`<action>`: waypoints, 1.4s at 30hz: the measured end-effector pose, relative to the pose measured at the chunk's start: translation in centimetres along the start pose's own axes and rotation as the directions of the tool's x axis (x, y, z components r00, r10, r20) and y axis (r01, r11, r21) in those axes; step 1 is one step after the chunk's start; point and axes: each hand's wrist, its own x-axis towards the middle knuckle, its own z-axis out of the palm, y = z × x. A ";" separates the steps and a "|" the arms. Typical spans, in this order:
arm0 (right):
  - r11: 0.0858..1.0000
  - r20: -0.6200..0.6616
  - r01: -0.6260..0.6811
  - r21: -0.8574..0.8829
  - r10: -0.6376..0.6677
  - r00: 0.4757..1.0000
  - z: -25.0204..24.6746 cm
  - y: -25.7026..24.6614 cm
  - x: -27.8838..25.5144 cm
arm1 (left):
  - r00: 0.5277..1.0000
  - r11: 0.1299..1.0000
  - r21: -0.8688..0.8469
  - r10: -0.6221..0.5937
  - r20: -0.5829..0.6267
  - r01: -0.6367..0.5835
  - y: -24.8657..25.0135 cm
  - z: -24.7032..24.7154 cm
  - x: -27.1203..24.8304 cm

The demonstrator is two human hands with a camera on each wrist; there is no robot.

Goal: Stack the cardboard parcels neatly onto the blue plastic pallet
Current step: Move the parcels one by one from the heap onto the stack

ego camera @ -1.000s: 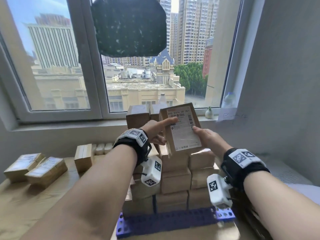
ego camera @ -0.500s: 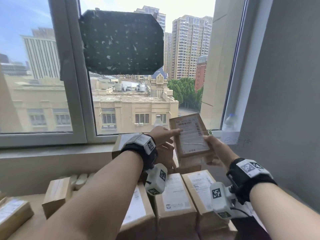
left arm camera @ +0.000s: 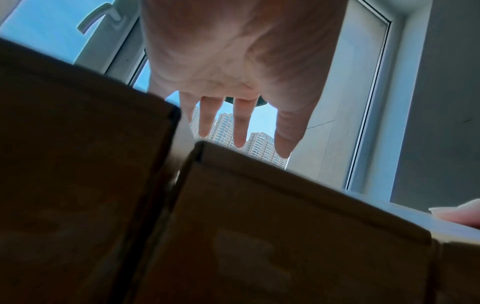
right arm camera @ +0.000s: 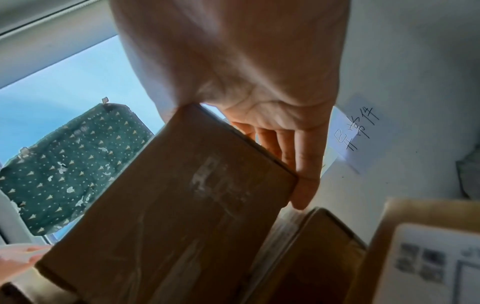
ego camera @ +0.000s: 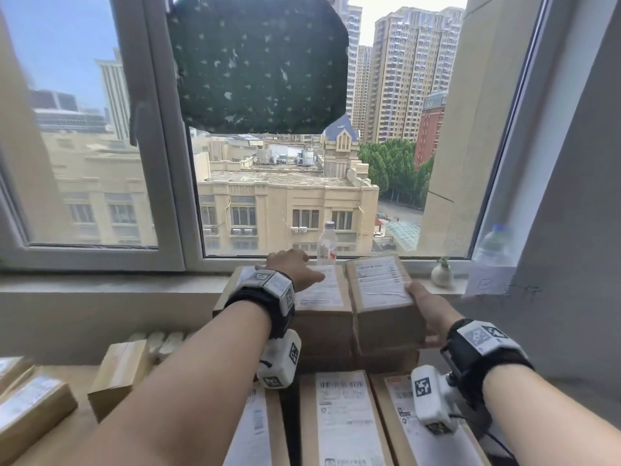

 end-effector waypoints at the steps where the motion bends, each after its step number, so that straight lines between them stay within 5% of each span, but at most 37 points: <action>1: 1.000 0.001 -0.011 0.006 0.011 1.000 0.2 0.1 0.2 | 1.000 1.000 0.008 -0.013 0.022 0.013 0.0 0.3 0.1; 13: 0.996 0.019 -0.041 -0.079 0.043 0.999 -0.1 1.1 1.3 | 0.997 0.997 -0.008 -0.074 0.028 0.074 -0.2 1.5 0.4; 24: 0.972 -0.027 -0.030 -0.231 0.025 0.999 -3.3 4.2 -1.5 | 0.985 0.977 -0.188 -0.120 -0.125 0.095 -2.4 -0.9 -4.9; 27: 0.955 -0.026 -0.038 -0.294 0.032 0.999 -3.8 6.1 -2.4 | 0.952 0.964 -0.250 -0.160 -0.263 0.093 -3.9 -1.3 -7.7; 32: 0.907 0.023 -0.062 -0.418 0.078 0.997 -3.0 9.5 -3.7 | 0.828 0.928 -0.334 -0.315 -0.464 0.166 -7.6 -0.4 -12.4; 35: 0.902 0.052 -0.011 -0.431 0.037 0.998 -2.2 10.2 -4.4 | 0.812 0.864 -0.351 -0.476 -0.338 0.360 -9.7 0.6 -14.4; 37: 0.872 0.056 0.008 -0.490 0.023 0.998 -1.7 10.3 -5.2 | 0.836 0.825 -0.294 -0.534 -0.124 0.483 -11.1 1.6 -15.5; 40: 0.800 0.063 0.018 -0.600 0.025 0.998 -1.3 10.4 -5.7 | 0.816 0.798 -0.208 -0.508 0.275 0.566 -12.0 3.2 -17.4; 42: 0.767 0.069 0.024 -0.641 0.026 0.997 -1.2 10.4 -6.0 | 0.796 0.803 -0.184 -0.477 0.373 0.567 -11.8 3.9 -18.0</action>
